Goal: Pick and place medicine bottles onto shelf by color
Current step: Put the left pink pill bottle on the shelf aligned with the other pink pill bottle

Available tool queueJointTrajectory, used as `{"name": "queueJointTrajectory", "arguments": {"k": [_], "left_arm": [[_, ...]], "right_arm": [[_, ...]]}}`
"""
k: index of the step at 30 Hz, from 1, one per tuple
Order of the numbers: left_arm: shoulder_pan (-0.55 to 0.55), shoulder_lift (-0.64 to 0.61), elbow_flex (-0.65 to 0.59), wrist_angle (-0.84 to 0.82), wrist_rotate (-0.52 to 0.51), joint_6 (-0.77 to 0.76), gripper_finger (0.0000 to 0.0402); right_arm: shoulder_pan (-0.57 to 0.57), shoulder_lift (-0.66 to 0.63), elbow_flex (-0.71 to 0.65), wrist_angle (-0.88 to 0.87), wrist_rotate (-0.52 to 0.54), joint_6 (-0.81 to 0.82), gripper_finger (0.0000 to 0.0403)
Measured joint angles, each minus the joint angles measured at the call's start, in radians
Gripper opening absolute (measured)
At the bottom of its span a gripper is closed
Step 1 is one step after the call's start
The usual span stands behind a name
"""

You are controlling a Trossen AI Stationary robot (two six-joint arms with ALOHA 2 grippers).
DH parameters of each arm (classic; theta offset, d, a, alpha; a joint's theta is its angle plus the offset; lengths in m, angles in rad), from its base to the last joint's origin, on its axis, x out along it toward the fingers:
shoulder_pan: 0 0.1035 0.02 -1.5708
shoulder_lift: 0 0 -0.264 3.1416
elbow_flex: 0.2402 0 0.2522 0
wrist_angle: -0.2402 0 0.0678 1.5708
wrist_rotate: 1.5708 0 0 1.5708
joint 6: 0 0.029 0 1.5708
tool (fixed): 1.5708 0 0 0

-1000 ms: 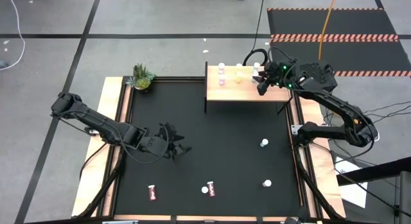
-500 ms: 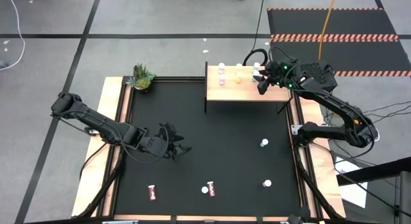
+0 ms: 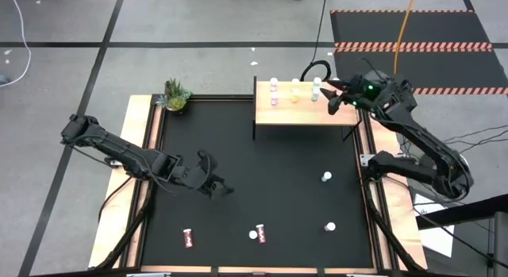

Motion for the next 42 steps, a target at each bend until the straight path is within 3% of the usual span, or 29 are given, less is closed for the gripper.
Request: {"name": "queueJointTrajectory", "arguments": {"k": [3, 7, 14, 19, 25, 29, 33, 36, 42], "left_arm": [[-0.010, -0.001, 0.001, -0.078, 0.085, -0.138, 0.0358], [-0.096, 0.000, -0.001, -0.126, 0.211, -0.444, 0.0358], [-0.332, 0.033, 0.000, -0.157, 0.166, -0.839, 0.0358], [-0.463, 0.121, 0.000, -0.188, 0.167, -1.100, 0.0358], [-0.501, 0.258, 0.000, -0.053, 0.234, -1.134, 0.0358], [-0.507, 0.299, 0.000, 0.028, 0.239, -1.134, 0.0358], [-0.517, 0.303, 0.001, 0.035, 0.241, -1.135, 0.0358], [-0.520, 0.303, 0.001, 0.028, 0.268, -1.136, 0.0358], [-0.523, 0.303, 0.001, -0.031, 0.363, -1.153, 0.0358]], "right_arm": [[0.037, -0.069, 0.000, -0.007, -0.001, 0.059, 0.0209], [0.140, -0.158, 0.000, -0.043, -0.001, 0.167, 0.0208], [0.350, -0.222, 0.001, -0.191, 0.148, 0.291, 0.0208], [0.464, -0.215, 0.000, -0.235, 0.185, 0.340, 0.0208], [0.540, -0.250, 0.015, -0.222, 0.249, 0.400, 0.0208], [0.543, -0.269, 0.143, -0.236, 0.309, 0.391, 0.0208], [0.543, -0.224, 0.355, -0.402, 0.393, 0.355, 0.0208], [0.543, -0.167, 0.482, -0.543, 0.398, 0.386, 0.0208], [0.544, -0.114, 0.525, -0.738, 0.338, 0.497, 0.0208]]}}
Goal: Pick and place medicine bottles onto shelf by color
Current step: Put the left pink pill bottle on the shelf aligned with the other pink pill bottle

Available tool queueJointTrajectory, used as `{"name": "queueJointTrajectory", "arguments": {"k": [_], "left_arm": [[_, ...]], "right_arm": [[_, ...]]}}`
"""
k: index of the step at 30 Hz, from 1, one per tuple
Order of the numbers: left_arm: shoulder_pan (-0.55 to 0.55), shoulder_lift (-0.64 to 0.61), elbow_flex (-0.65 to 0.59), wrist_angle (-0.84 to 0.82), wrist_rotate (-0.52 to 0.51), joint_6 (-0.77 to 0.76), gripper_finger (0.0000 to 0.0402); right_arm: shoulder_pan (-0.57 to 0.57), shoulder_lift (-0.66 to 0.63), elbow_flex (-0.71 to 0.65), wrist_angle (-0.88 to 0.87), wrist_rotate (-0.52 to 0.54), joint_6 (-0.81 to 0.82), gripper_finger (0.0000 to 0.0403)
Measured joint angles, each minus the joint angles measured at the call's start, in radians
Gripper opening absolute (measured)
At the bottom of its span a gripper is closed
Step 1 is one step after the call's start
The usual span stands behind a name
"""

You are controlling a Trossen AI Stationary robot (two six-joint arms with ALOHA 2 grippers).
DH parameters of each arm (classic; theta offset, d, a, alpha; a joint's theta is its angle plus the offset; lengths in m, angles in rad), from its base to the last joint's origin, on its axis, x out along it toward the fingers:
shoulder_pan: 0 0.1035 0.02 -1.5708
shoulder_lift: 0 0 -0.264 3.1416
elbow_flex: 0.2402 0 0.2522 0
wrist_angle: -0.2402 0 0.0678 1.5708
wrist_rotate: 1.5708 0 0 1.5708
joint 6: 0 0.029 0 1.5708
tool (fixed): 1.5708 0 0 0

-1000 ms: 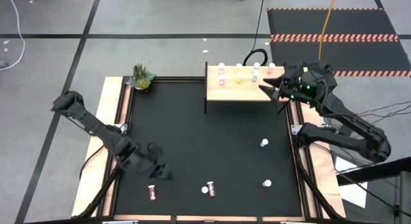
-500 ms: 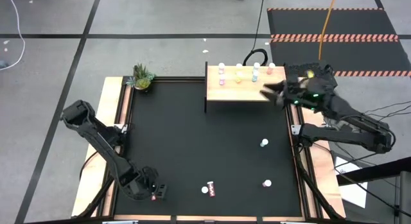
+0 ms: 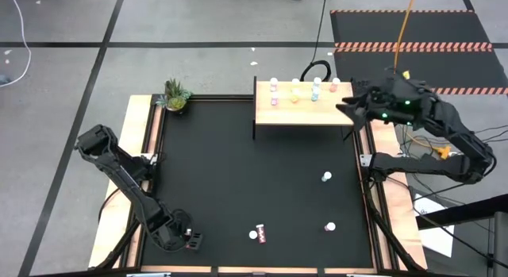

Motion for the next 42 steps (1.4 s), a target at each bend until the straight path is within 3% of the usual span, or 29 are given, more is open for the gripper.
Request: {"name": "queueJointTrajectory", "arguments": {"k": [8, 13, 17, 27, 29, 33, 37, 40, 42], "left_arm": [[0.023, 0.040, 0.000, -0.086, -0.042, -0.006, 0.0358], [0.045, 0.107, 0.000, -0.039, -0.031, -0.006, 0.0348], [0.047, 0.137, 0.000, -0.016, 0.005, -0.007, 0.0296], [0.042, 0.142, 0.002, -0.062, 0.024, 0.012, 0.0105], [0.042, 0.142, 0.002, -0.065, 0.022, 0.022, 0.0086], [0.042, 0.142, 0.002, -0.066, 0.015, 0.029, 0.0086], [0.043, 0.124, 0.000, -0.074, -0.019, 0.067, 0.0121], [0.046, 0.088, -0.002, -0.077, -0.153, 0.124, 0.0134], [0.049, 0.055, -0.002, -0.073, -0.263, 0.185, 0.0128]], "right_arm": [[0.000, 0.003, -0.096, 0.052, -0.055, 0.057, 0.0208], [0.000, 0.004, -0.104, 0.134, -0.076, 0.048, 0.0208], [0.000, 0.005, -0.104, 0.169, -0.076, 0.021, 0.0208], [-0.003, 0.017, -0.105, 0.178, -0.073, -0.011, 0.0208], [-0.003, 0.024, -0.108, 0.181, -0.074, -0.011, 0.0208], [-0.003, 0.035, -0.164, 0.207, -0.078, -0.005, 0.0208], [-0.003, 0.040, -0.298, 0.409, -0.221, 0.050, 0.0208], [0.005, 0.043, -0.423, 0.695, -0.385, 0.127, 0.0208], [0.024, 0.055, -0.504, 0.899, -0.436, 0.198, 0.0208]]}}
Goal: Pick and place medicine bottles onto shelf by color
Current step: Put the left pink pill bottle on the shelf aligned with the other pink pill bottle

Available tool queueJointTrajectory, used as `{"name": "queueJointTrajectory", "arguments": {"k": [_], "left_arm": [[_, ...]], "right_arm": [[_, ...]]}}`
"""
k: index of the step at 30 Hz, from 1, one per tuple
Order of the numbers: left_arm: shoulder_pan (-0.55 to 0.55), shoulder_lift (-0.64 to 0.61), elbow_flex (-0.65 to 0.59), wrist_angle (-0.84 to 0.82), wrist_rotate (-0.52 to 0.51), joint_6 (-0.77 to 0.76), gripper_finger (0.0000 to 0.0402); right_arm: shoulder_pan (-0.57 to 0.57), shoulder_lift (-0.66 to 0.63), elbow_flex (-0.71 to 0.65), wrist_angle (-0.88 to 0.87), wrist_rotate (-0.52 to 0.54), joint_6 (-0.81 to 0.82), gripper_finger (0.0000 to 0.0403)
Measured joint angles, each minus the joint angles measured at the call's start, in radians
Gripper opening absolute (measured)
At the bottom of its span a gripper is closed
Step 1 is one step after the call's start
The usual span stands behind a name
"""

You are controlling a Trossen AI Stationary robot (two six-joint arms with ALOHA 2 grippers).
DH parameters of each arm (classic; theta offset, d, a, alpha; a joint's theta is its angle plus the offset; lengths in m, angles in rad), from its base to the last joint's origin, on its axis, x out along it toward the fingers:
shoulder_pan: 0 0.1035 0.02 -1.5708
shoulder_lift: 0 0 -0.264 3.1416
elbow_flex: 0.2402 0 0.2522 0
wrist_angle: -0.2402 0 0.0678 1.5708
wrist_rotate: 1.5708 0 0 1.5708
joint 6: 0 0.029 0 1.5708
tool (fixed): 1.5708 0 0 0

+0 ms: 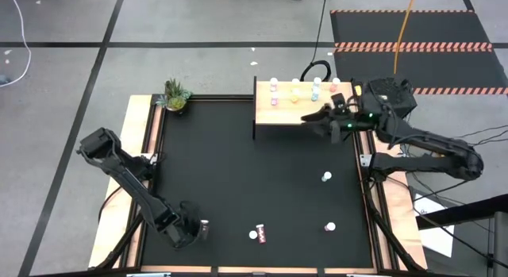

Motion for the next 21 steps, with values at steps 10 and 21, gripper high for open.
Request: {"name": "queueJointTrajectory", "arguments": {"k": [10, 21], "left_arm": [[0.132, -0.159, 0.001, 0.004, -0.197, 0.398, 0.0036], [0.159, -0.027, 0.002, 0.281, -0.011, 0.460, 0.0195]], "right_arm": [[0.134, 0.100, -0.100, 0.206, -0.008, -0.011, 0.0208], [0.140, 0.086, -0.099, 0.098, -0.007, -0.014, 0.0208]]}}
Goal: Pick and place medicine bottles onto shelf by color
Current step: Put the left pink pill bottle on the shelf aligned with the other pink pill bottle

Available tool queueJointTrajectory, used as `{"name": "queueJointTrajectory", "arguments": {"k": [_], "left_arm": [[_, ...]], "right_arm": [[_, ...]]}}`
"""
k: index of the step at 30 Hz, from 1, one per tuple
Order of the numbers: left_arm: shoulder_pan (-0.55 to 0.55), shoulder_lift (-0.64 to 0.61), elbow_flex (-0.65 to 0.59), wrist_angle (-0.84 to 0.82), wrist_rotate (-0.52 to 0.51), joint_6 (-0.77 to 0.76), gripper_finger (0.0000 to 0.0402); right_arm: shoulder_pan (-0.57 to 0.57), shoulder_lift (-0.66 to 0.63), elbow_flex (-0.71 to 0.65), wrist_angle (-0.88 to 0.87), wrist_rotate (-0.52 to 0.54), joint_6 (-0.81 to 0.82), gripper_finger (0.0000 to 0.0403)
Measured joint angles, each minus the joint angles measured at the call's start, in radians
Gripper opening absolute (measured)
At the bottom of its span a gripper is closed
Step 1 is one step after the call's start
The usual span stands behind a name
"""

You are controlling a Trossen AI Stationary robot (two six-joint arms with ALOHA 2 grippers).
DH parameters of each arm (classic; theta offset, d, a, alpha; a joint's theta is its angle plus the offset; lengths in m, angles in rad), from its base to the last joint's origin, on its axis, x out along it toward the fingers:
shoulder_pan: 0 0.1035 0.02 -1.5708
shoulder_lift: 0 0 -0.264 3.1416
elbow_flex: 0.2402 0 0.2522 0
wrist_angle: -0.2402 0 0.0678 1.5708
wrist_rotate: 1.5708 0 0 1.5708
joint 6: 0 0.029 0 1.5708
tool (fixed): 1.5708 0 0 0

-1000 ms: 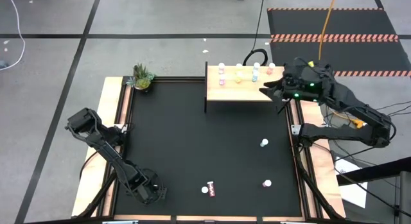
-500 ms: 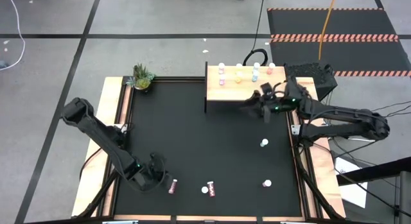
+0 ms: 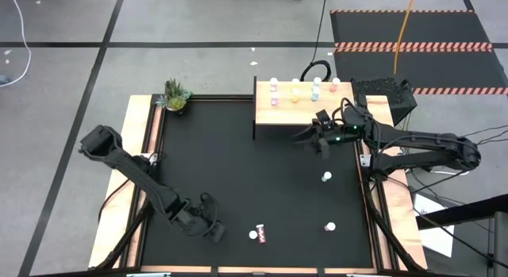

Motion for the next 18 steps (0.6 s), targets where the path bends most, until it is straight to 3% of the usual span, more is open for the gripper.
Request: {"name": "queueJointTrajectory", "arguments": {"k": [3, 6, 18], "left_arm": [[-0.001, 0.035, 0.000, -0.035, 0.088, -0.089, 0.0246], [0.000, 0.038, -0.001, -0.063, 0.125, -0.163, 0.0265], [-0.016, 0.062, 0.000, -0.049, 0.089, -0.253, 0.0198]], "right_arm": [[0.000, -0.008, 0.000, -0.024, -0.001, 0.000, 0.0208], [0.000, -0.016, 0.000, -0.034, -0.004, -0.008, 0.0208], [-0.011, -0.015, 0.000, -0.067, -0.047, -0.087, 0.0208]]}}
